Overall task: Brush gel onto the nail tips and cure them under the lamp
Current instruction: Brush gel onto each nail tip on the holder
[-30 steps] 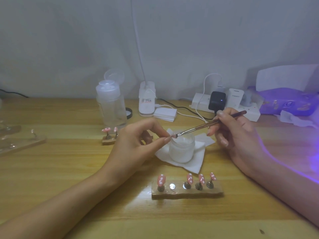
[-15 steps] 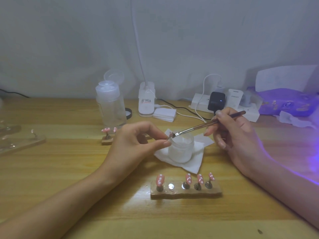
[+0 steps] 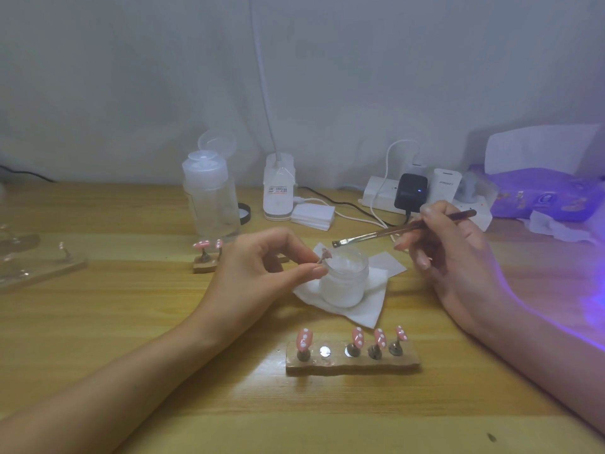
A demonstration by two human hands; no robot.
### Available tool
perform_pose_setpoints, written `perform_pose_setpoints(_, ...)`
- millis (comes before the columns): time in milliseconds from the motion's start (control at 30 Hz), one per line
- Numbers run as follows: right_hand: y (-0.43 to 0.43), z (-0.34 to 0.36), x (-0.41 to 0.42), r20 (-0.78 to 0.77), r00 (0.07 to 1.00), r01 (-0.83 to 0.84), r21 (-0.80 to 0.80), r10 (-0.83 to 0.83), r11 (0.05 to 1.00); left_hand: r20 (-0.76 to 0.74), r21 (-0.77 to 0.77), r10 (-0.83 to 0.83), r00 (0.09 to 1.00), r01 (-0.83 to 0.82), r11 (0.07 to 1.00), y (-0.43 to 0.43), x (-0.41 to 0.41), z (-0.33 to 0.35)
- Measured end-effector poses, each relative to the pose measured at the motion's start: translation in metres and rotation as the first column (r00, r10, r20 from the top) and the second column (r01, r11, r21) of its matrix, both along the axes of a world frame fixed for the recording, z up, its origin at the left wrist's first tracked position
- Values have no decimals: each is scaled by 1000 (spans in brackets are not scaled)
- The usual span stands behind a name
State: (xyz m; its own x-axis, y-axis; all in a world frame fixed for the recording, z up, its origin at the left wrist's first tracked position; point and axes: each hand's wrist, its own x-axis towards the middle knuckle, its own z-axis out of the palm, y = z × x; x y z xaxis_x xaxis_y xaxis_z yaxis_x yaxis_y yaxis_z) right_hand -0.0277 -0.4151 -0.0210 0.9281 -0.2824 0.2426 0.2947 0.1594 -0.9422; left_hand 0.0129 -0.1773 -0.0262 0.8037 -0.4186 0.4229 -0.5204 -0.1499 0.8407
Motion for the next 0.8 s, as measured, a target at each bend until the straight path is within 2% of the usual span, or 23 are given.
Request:
perform_pose_setpoints(100,2,-1,0,-9,999,-33,-53,32,998,15,6,-3,1000,3,1000,0,0,0)
perform_pose_setpoints(200,0,-2,1,-31,999,18,-31,-19,999,22,3,-8,1000,8,1000,-1,-1,1)
perform_pose_setpoints(367,3,1,0,12,999,-34,-49,35,998,34,9,-11,999,11,1000,-1,0,0)
perform_pose_setpoints(500,0,-1,1,-23,999,26,-28,-27,999,36,-6,-22,999,22,1000,-1,1,-1)
perform_pose_setpoints(633,2,2,-1,12,999,-29,-38,30,999,45,1,-27,999,27,1000,-1,1,-1)
perform_pose_setpoints(700,1,0,1,-14,1000,-5,-67,4,998,47,3,-28,998,28,1000,-1,2,-2)
perform_pose_setpoints(800,-1,0,1,-24,999,27,-29,-27,999,57,4,-27,998,26,1000,-2,2,-1)
